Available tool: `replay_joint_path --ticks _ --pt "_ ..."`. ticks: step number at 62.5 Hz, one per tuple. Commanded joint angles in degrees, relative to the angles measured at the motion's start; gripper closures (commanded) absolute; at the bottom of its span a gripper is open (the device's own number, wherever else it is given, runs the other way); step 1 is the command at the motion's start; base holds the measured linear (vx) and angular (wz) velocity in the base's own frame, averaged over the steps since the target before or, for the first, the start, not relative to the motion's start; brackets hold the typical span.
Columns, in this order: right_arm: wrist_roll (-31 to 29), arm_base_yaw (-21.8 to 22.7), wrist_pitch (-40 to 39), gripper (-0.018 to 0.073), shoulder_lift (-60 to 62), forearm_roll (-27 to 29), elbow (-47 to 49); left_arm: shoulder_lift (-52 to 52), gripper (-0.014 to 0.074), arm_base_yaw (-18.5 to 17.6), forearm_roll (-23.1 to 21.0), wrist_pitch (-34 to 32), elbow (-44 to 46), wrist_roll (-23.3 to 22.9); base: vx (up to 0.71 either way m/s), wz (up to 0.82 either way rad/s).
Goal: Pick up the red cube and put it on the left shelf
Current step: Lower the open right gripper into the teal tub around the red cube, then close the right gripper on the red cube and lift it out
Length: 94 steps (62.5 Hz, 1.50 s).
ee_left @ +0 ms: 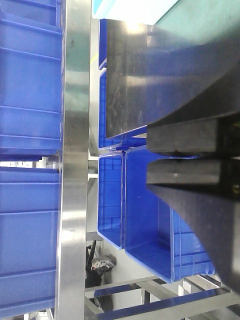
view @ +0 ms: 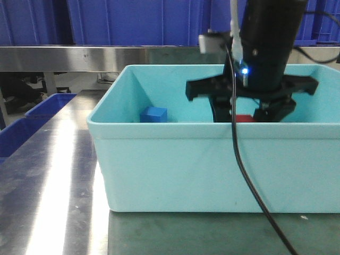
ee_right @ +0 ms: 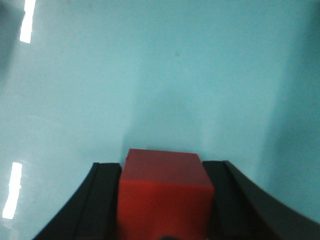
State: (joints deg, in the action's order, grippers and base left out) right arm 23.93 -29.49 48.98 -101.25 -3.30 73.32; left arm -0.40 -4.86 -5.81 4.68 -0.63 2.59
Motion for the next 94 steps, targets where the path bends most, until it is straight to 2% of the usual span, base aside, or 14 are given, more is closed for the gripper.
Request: replay_joint_path --ticks 1,7,18,36,50,66,78,94 --pt "-0.36 -0.08 -1.41 0.0396 6.23 -2.16 2.74 -0.70 0.0495 -0.31 0.02 -5.04 -1.36 -0.31 0.00 0.00" --pt "-1.02 -0.08 -2.88 0.0398 10.48 -5.36 2.73 -0.70 0.0495 -0.31 0.02 -5.04 -1.36 -0.31 0.00 0.00" --pt "-1.04 -0.08 -6.02 0.0399 22.04 -14.70 -0.39 -0.70 0.0495 -0.31 0.02 -5.04 -1.36 -0.31 0.00 0.00" --pt "-1.04 -0.08 -13.02 0.0399 42.96 -22.59 -17.94 -0.70 0.0495 -0.31 0.02 -5.04 -1.36 -0.31 0.00 0.00" --pt "-1.04 -0.08 -16.51 0.0399 60.23 -24.03 -32.73 -0.70 0.0495 -0.31 0.02 -5.04 -1.36 -0.31 0.00 0.00" --pt "-1.04 -0.08 -21.36 0.0399 78.00 -24.61 -44.03 -0.70 0.0495 -0.31 0.02 -5.04 -1.36 -0.31 0.00 0.00" --pt "-1.04 -0.08 -24.28 0.0399 86.87 -24.68 -47.58 -0.70 0.0495 -0.31 0.02 -5.04 -1.36 -0.31 0.00 0.00" --pt "-1.04 -0.08 -24.21 0.0399 88.00 -24.91 -48.08 -0.70 0.0496 -0.31 0.02 -5.04 -1.36 -0.31 0.00 0.00"
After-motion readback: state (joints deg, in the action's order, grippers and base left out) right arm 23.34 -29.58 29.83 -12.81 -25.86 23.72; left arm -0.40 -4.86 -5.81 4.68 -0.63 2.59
